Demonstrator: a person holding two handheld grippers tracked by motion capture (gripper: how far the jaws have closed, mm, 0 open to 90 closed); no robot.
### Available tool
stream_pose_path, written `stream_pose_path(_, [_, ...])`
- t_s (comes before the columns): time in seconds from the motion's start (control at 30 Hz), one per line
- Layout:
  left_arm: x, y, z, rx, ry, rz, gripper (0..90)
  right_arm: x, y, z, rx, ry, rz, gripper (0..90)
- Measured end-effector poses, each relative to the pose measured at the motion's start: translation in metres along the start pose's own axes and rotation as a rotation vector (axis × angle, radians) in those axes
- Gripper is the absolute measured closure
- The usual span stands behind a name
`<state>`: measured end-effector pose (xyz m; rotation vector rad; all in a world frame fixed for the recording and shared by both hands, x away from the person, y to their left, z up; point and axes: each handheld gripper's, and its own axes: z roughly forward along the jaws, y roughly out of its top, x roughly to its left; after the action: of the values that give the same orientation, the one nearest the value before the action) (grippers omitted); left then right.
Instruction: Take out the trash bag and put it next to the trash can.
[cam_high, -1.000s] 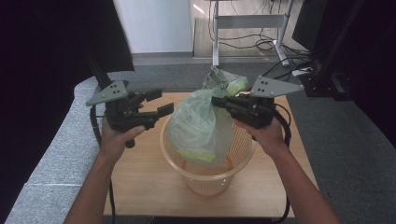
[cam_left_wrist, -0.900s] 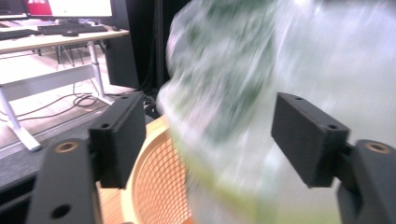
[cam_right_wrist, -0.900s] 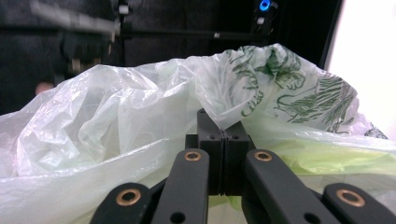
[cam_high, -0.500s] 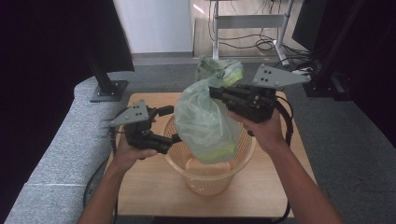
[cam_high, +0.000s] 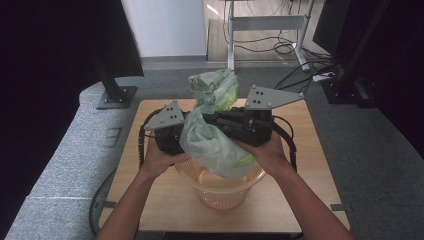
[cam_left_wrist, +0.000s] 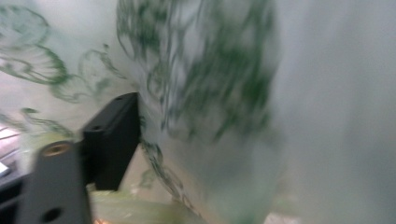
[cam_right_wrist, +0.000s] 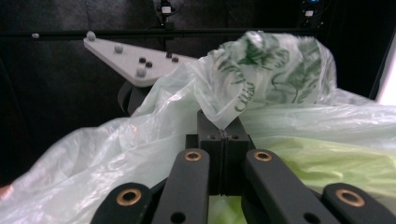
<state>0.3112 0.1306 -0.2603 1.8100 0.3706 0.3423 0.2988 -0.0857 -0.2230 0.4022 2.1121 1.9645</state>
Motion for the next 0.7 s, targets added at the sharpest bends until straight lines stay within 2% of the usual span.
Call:
stream_pose_path(0.1, [0.0, 0.001, 0.001, -0.011, -0.015, -0.005, 61.6, -0.001, -0.004, 0.002, 0.005, 0.013, 0.014, 89.2])
stream_pose_path(0.2, [0.001, 0.001, 0.003, -0.007, -0.026, -0.024, 80.8, -0.002, -0.005, 0.003, 0.018, 0.026, 0.023, 86.9])
stream_pose_path(0.23, [0.003, 0.001, 0.003, -0.01, -0.043, -0.034, 84.6, -0.002, -0.005, 0.001, 0.012, 0.031, 0.021, 76.6])
stream_pose_path(0.27, [0.004, 0.001, 0.002, -0.019, -0.051, -0.044, 86.8, -0.002, -0.004, -0.002, 0.005, 0.033, 0.023, 63.1])
stream_pose_path(0.3, [0.006, 0.0, 0.0, -0.026, -0.05, -0.05, 87.6, -0.002, -0.003, -0.007, -0.007, 0.015, 0.02, 54.6])
stream_pose_path(0.4, [0.011, 0.0, -0.009, -0.058, -0.055, -0.08, 87.9, -0.005, -0.001, -0.03, -0.049, -0.015, 0.036, 38.1])
stream_pose_path(0.5, [0.014, 0.002, -0.019, -0.082, -0.051, -0.097, 88.0, -0.013, -0.007, -0.058, -0.072, -0.02, 0.048, 28.2])
stream_pose_path(0.6, [0.014, 0.007, -0.026, -0.095, -0.058, -0.103, 87.9, -0.023, -0.023, -0.071, -0.018, 0.001, 0.037, 15.4])
stream_pose_path(0.7, [0.011, 0.013, -0.026, -0.107, -0.089, -0.111, 87.7, -0.029, -0.042, -0.062, 0.086, -0.019, -0.033, 9.6])
